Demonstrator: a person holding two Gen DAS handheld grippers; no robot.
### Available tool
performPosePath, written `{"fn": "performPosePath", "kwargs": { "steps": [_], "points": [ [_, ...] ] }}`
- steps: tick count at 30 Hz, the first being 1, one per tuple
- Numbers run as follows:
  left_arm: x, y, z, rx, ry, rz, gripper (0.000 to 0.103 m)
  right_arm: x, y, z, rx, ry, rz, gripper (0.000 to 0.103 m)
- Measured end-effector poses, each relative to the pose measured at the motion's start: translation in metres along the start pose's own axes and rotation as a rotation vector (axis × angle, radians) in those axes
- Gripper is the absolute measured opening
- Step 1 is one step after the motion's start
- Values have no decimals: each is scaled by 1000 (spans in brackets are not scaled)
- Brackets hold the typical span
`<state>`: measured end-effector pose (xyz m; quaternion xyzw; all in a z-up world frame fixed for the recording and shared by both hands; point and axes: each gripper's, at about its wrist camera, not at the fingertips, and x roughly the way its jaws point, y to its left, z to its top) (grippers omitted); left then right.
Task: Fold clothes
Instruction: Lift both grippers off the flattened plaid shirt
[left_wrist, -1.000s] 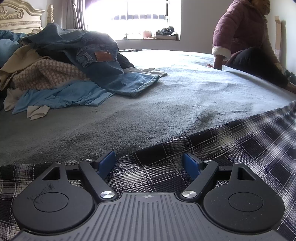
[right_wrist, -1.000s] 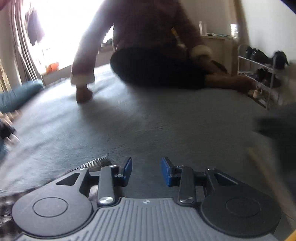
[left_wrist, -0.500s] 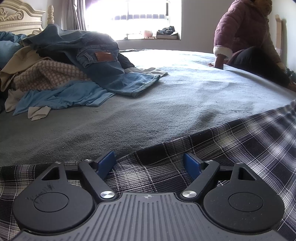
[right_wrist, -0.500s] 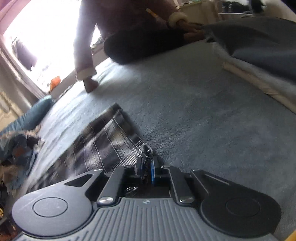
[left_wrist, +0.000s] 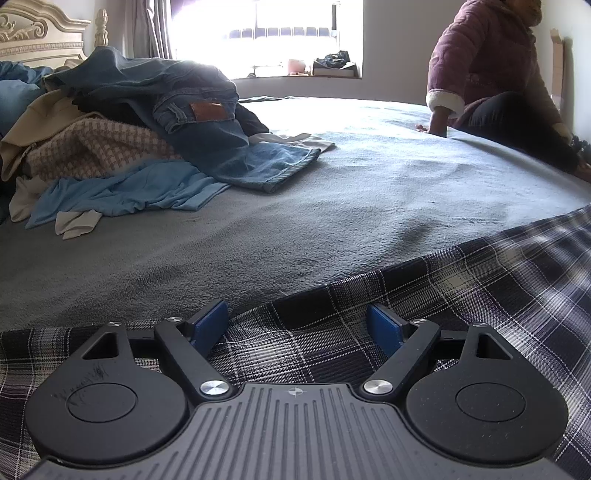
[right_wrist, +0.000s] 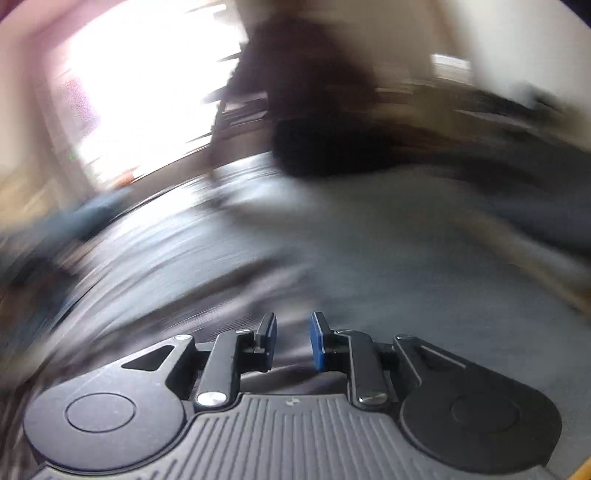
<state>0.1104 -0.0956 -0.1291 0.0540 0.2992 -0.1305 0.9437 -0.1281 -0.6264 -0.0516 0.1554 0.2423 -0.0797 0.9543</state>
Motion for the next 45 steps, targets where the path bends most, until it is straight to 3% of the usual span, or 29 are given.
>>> {"fn": "performPosePath", "kwargs": {
  "steps": [2,6,8,10,12,13,14,15,16,19,23,27,31,34,37,41,44,45],
  "points": [
    [0,0,0,2,1,3,84,10,60,-14,-170,48,162,22],
    [1,-2,1,4,7,9,86,47,110,-38,-290,212,339,17],
    [1,-3,2,5,10,12,86,52,65,-32,-221,230,229,16],
    [1,0,2,-1,11,7,86,55,17,-25,-140,242,116,0],
    [1,1,2,-9,14,1,86,35,-58,-7,66,200,-44,0],
    [1,2,3,-13,17,-3,86,18,-78,1,65,165,-204,7],
    [0,3,5,-20,23,-9,86,2,-95,8,53,132,-353,7],
    [-1,5,8,-29,29,-16,85,-14,-98,13,-10,113,-437,7],
    [-2,7,11,-39,36,-23,85,-35,-96,19,-58,85,-464,7],
    [-15,16,21,-93,50,-42,85,-96,-60,36,-138,-23,-402,7],
    [-57,27,27,-135,31,-50,85,-149,26,37,-379,-94,-275,8],
    [-116,16,12,-85,51,-91,85,-127,110,20,-519,-43,-8,8],
    [-157,0,-21,-138,118,-279,85,-80,183,-17,-597,67,225,8],
    [-169,-21,-46,-102,103,-309,85,-36,211,-43,-602,152,296,8],
    [-169,-31,-68,-64,67,-311,84,1,203,-55,-580,183,216,11],
    [-152,-16,-88,-118,113,-304,84,35,136,-43,-410,251,5,13],
    [-157,-9,-92,-101,76,-322,84,33,92,-19,-296,227,-182,17],
    [-158,-10,-93,-95,69,-323,84,30,90,-12,-298,203,-191,17]
  ]
}}
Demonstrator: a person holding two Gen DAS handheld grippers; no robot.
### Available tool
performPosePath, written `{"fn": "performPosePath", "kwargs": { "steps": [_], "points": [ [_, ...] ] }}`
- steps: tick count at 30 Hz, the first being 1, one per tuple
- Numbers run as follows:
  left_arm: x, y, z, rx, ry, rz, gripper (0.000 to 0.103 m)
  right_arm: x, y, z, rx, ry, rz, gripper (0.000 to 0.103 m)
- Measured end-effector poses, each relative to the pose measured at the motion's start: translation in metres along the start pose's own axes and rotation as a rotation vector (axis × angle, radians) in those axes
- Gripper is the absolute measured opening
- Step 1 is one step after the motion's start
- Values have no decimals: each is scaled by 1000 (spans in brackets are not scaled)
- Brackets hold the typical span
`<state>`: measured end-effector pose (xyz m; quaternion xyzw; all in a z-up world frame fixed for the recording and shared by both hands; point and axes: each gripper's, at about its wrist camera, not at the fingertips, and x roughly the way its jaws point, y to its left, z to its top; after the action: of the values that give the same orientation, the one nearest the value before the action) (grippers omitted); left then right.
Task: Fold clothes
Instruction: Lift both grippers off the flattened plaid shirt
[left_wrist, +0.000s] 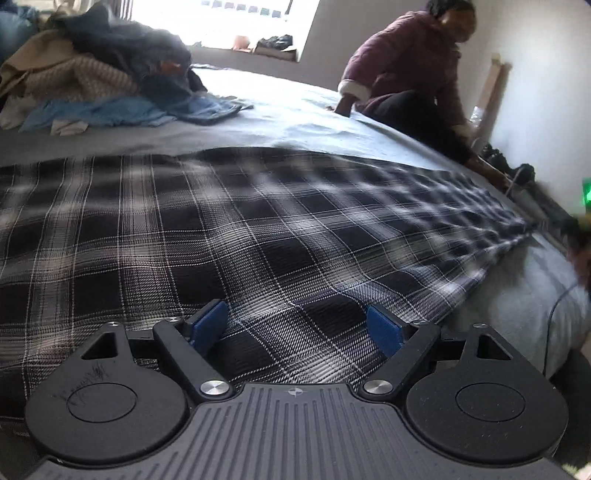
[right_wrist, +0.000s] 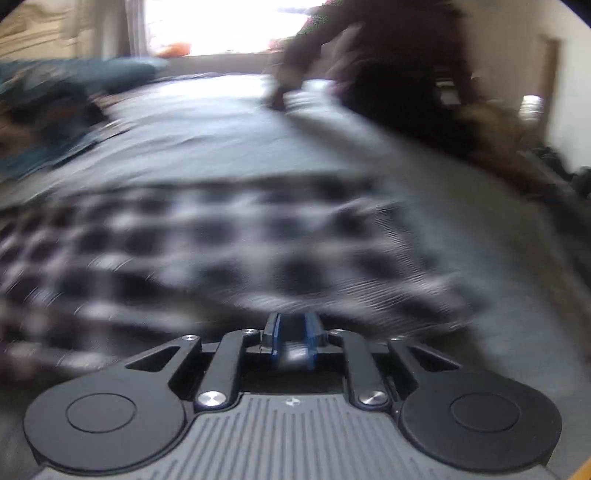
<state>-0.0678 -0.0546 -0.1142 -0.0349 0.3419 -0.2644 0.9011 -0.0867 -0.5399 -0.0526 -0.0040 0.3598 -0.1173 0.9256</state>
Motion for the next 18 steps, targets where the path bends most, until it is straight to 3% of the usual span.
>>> {"fn": "performPosePath", "kwargs": {
  "steps": [2,4,7,11,13,15,18],
  "points": [
    [1,0,-2,12,-12,-1,85,-11,12,16,-44,-83,75,17],
    [1,-2,-3,22,-17,4,85,-7,37,29,-116,-133,166,25],
    [0,-3,-1,30,-10,9,85,35,57,45,-169,-97,228,25],
    [-1,-2,-6,67,-16,4,85,111,24,62,-63,-24,159,24],
    [0,-1,-8,76,-22,-1,86,128,-15,65,50,-42,139,23],
    [-1,-1,-9,82,-23,-10,86,140,-48,75,155,-46,41,23],
    [-1,0,-9,87,-21,-20,87,143,-78,82,209,-46,-75,23]
  ]
}}
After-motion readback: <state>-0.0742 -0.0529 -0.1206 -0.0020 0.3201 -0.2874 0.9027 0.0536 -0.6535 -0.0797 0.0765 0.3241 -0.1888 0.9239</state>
